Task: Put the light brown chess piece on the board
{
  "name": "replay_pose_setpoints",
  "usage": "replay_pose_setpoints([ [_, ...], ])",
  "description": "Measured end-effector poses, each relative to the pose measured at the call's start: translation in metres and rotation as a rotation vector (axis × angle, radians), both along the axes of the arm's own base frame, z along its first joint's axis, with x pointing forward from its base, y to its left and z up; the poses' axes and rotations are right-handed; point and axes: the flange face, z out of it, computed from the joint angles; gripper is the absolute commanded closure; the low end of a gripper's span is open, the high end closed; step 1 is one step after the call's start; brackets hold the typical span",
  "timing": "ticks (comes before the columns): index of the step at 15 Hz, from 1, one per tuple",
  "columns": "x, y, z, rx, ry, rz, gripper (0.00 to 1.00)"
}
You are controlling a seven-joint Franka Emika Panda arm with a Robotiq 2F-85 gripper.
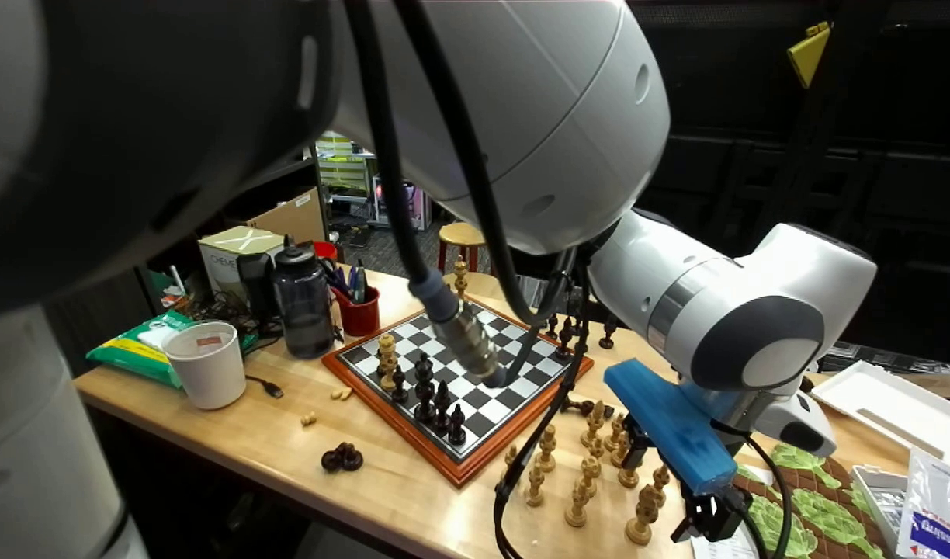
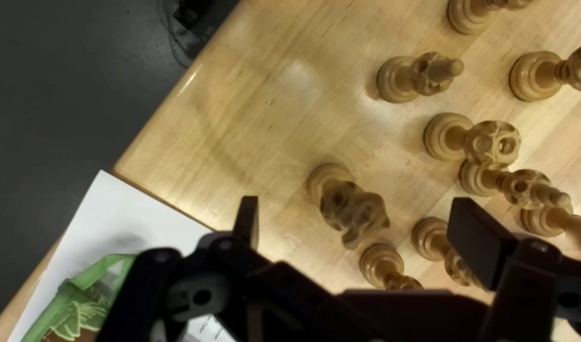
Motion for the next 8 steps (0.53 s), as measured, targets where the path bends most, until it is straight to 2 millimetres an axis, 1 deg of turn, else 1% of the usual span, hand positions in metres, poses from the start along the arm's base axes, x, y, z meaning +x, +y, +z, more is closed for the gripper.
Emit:
replay_pose_setpoints([
  [3,-0.0019,0.0017,-0.0019,0.004,0.003,0.0,0.0],
  [4,-0.0028,0.0024,-0.0026,0.006,0.004,0.0,0.25],
  [5,-0.0033,0.0029,-0.003,0.008,0.004,0.0,0.26],
  [8,-0.0044,0.0039,-0.004,0.009,0.005,0.0,0.46],
])
